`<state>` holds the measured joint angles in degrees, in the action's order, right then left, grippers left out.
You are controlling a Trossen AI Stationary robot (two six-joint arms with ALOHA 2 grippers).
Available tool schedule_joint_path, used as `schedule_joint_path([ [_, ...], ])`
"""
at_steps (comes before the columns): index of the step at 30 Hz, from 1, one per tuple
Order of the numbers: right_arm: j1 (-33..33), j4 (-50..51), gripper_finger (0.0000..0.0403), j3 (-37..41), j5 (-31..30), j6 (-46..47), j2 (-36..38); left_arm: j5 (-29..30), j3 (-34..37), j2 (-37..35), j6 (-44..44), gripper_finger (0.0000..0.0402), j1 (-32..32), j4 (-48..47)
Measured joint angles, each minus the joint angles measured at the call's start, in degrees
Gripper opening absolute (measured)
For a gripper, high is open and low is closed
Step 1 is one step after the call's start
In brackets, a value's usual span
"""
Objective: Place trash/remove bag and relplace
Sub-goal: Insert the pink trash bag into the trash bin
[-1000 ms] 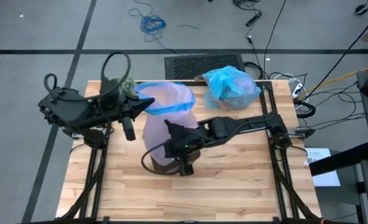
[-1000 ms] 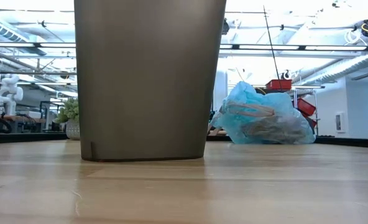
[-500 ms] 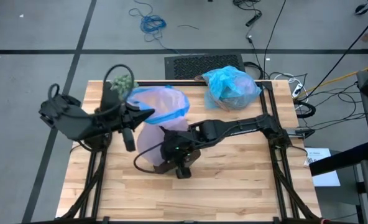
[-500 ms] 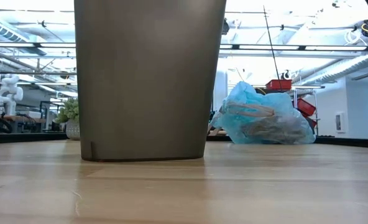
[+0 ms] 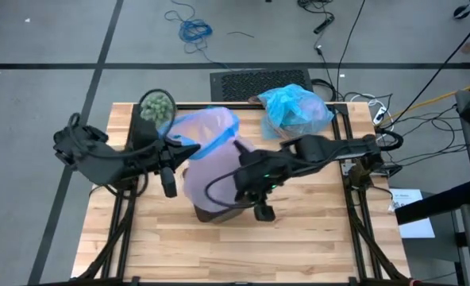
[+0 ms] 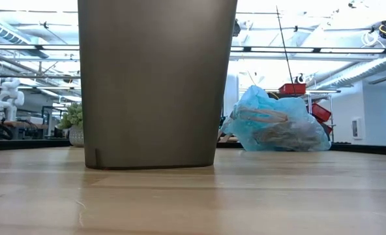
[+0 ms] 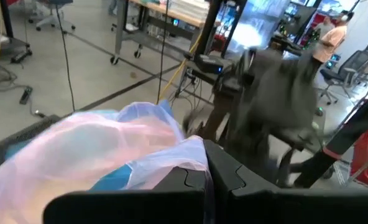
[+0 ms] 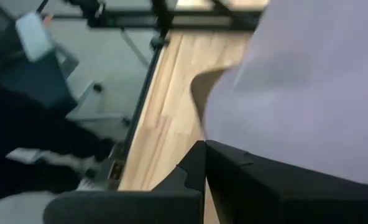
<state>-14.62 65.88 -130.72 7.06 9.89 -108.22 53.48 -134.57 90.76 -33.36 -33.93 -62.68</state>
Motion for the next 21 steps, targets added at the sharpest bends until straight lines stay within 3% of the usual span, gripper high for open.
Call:
schedule_joint_path([
  [6, -1.6, -0.43, 0.0, -0.07, -9.21, 0.77, 1.87, -0.46, 0.11, 2.46, -0.86, 0.0, -0.46, -0.11],
  [13, -6.71, 4.81, 0.0, 0.04, -28.23, 3.68, 2.7, 4.18, 0.11, 2.59, -1.19, 0.0, -2.14, 0.22],
  [19, -9.46, 18.12, 0.0, 0.05, -43.0, 17.47, 3.95, 5.04, 0.09, 2.49, -2.37, 0.0, -2.99, 0.11],
  [21, -9.25, 21.76, 0.0, 0.04, -44.34, 23.49, 3.83, 5.36, 0.09, 2.49, -2.35, 0.0, -2.95, 0.1],
])
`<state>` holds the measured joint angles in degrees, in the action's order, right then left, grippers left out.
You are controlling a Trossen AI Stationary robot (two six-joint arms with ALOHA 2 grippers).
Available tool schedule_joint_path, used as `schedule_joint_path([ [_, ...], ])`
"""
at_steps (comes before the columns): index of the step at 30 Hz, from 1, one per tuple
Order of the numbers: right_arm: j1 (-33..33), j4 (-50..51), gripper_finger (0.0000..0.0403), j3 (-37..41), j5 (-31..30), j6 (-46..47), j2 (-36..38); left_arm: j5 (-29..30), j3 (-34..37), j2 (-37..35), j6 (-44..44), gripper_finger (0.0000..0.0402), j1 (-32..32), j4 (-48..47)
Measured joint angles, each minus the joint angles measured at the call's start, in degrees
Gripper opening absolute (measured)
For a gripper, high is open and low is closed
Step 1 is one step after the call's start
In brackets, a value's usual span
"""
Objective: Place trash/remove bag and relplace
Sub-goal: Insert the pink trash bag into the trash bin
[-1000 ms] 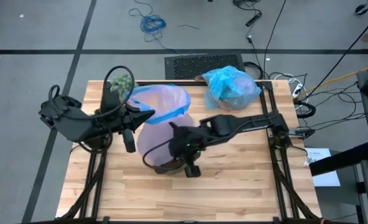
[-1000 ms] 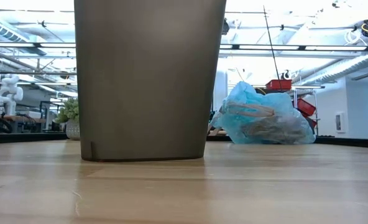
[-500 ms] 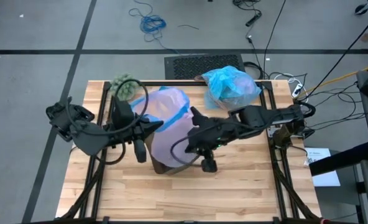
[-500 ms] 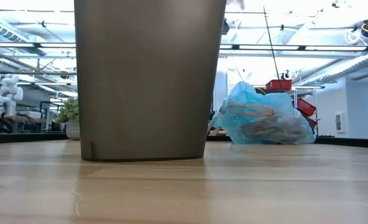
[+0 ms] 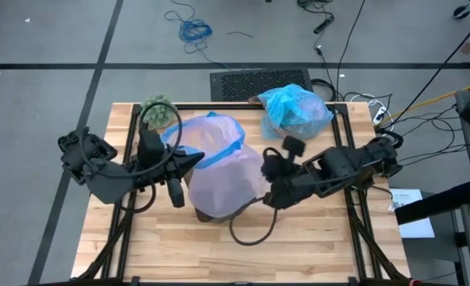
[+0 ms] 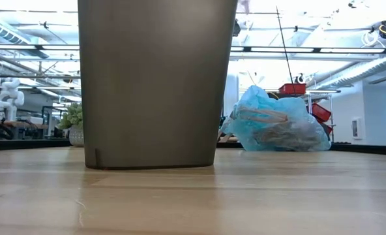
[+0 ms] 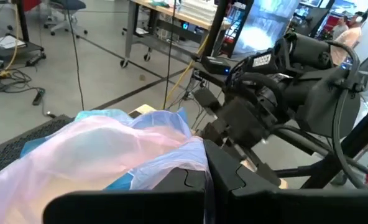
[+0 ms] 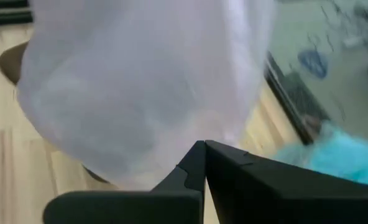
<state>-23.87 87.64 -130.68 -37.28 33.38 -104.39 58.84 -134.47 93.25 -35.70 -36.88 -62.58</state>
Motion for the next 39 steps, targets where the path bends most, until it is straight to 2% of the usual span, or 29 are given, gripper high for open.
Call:
schedule_joint_path([
  [2, 0.6, 0.45, 0.0, -0.1, 0.72, 2.78, -0.67, 0.22, 0.0, -0.02, -0.02, 0.0, 0.0, 0.03],
  [4, 0.72, -3.08, 0.0, -0.09, 2.49, 1.22, -2.19, 0.27, 0.0, -0.02, 0.0, 0.0, 0.0, 0.01],
  [8, 1.16, -12.11, 0.0, -0.05, 10.19, -3.58, -4.5, 0.43, 0.0, -0.02, -0.02, 0.0, 0.0, 0.06],
  [14, 3.64, -13.31, 0.0, 0.07, 15.29, -6.45, -10.21, 2.12, 0.0, -0.02, -0.03, 0.0, -0.83, 0.08],
  [21, 7.0, -21.52, 0.0, -0.07, 26.44, -12.49, -15.73, 2.83, 0.0, -0.02, -0.04, 0.0, -1.53, 0.02],
  [28, 10.07, -23.23, 0.0, -0.06, 37.11, -13.33, -19.86, 3.47, 0.0, -0.02, -0.04, 0.0, -2.3, 0.06],
  [33, 12.06, -22.14, 0.0, -0.04, 41.62, -12.03, -21.87, 3.77, -0.04, 0.0, -0.41, 0.0, -2.67, 0.06],
  [36, 12.58, -21.47, 0.0, 0.01, 42.15, -12.02, -22.31, 3.75, -0.04, 0.02, -1.46, 0.0, -2.9, -0.12],
  [39, 12.01, -21.15, 0.0, 0.01, 42.07, -12.36, -19.68, 3.78, -0.04, 0.02, -1.58, 0.0, -3.48, -0.37],
])
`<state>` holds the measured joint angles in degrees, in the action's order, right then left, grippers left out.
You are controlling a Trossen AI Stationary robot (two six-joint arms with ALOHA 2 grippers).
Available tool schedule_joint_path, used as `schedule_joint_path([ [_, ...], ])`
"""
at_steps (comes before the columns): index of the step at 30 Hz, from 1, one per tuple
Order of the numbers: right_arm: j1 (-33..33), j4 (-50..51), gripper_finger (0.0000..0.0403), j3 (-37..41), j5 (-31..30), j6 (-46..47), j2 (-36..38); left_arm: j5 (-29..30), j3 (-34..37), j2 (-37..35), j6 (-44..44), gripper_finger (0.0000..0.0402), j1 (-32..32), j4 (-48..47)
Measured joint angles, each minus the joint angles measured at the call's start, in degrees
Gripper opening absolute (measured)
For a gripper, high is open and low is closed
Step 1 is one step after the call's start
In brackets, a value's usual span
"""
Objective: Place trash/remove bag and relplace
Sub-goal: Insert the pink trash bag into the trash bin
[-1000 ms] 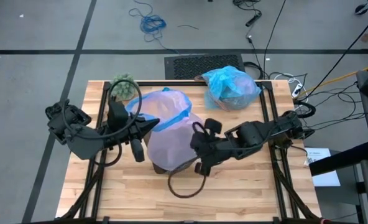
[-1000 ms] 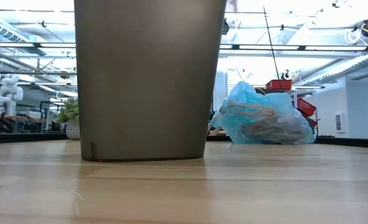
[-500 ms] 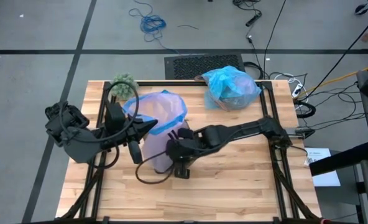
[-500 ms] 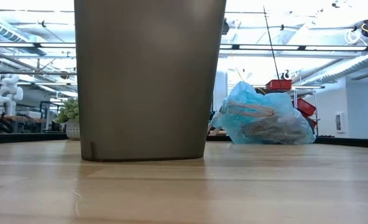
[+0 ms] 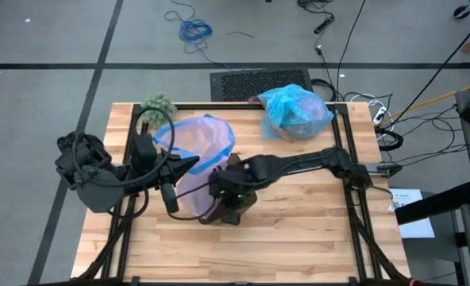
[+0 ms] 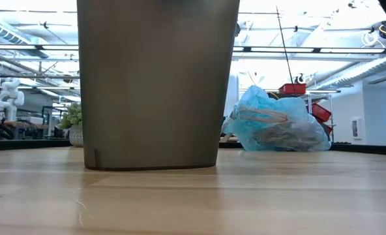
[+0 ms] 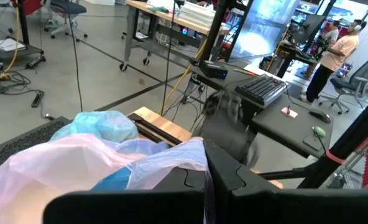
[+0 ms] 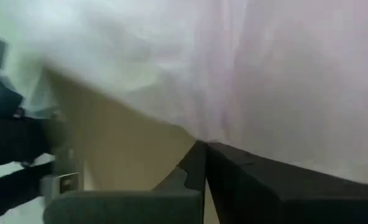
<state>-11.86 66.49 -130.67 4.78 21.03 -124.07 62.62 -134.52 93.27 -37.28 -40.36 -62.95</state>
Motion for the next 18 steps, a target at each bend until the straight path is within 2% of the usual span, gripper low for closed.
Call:
schedule_joint_path([
  [11, -3.18, 0.56, 0.0, -0.07, -1.08, 2.17, 14.84, 0.43, -0.07, 1.7, -3.25, 0.0, -0.43, -0.71],
  [15, -4.42, 0.94, 0.0, -0.07, -5.83, 2.56, 19.71, 0.42, -0.04, 3.73, -6.85, 0.0, -0.43, -2.38],
  [18, -4.55, 1.74, 0.0, -0.08, -8.3, 3.66, 22.17, -0.06, -0.04, 5.5, -13.24, 0.0, -0.43, -6.85],
])
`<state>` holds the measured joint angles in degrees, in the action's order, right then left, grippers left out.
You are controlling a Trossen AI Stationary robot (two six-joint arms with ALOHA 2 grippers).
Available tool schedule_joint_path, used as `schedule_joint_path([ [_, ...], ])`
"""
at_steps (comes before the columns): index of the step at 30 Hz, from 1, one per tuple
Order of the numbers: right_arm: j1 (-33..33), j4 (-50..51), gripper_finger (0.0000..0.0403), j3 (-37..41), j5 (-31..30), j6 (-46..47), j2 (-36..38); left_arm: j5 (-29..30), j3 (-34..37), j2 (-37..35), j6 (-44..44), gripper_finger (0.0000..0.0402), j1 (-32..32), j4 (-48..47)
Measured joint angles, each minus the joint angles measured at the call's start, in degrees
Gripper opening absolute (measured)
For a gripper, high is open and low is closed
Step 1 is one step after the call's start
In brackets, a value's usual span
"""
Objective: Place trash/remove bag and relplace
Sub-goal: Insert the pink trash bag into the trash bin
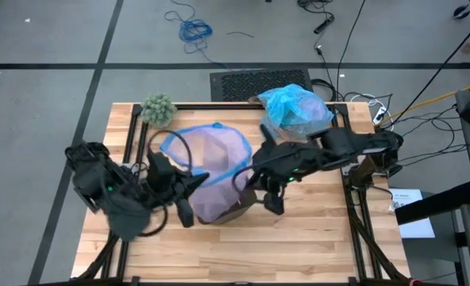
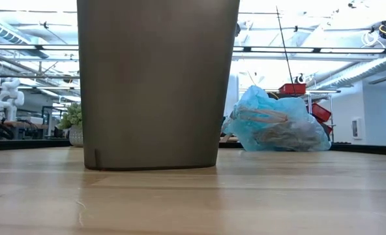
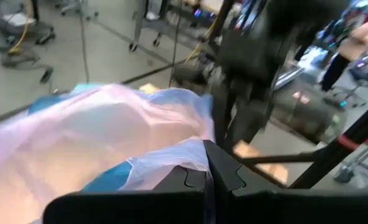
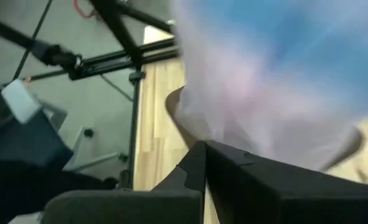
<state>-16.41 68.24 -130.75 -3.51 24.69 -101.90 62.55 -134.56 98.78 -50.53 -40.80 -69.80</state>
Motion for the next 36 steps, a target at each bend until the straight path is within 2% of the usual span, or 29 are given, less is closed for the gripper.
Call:
schedule_joint_path([
  [4, -0.18, 1.41, 0.0, -0.01, -1.5, 0.39, 1.26, -1.11, 0.0, 3.0, -7.78, 0.0, 0.0, -5.24],
  [13, -2.41, 1.48, 0.0, -0.01, -1.02, 0.65, 2.13, -6.32, 0.04, 9.98, -16.77, 0.0, -0.24, -7.75],
  [20, -3.33, 1.21, 0.0, 0.01, -0.86, 1.51, 2.84, -8.36, 0.04, 11.41, -21.4, 0.0, -2.2, -7.59],
  [23, -3.2, -3.46, 0.0, 0.03, -0.74, -0.03, 2.47, -8.43, 0.04, 11.37, -22.57, 0.0, -2.96, -6.73],
  [27, -1.6, -12.62, 0.0, -0.01, 1.54, -3.05, 1.04, -8.53, 0.04, 11.37, -21.96, 0.0, -3.81, -3.74],
  [29, -0.2, -14.14, 0.0, -0.01, 2.3, -4.36, -0.63, -8.55, 0.04, 11.37, -19.66, 0.0, -4.09, -1.22],
  [33, 3.26, -10.65, 0.0, -0.01, 2.34, -5.92, -5.03, -8.57, 0.04, 11.37, -14.02, 0.0, -4.37, 4.06],
  [36, 5.51, -3.82, 0.0, -0.01, 3.47, -5.9, -8.27, -8.55, 0.04, 11.37, -11.37, 0.0, -4.48, 6.49],
])
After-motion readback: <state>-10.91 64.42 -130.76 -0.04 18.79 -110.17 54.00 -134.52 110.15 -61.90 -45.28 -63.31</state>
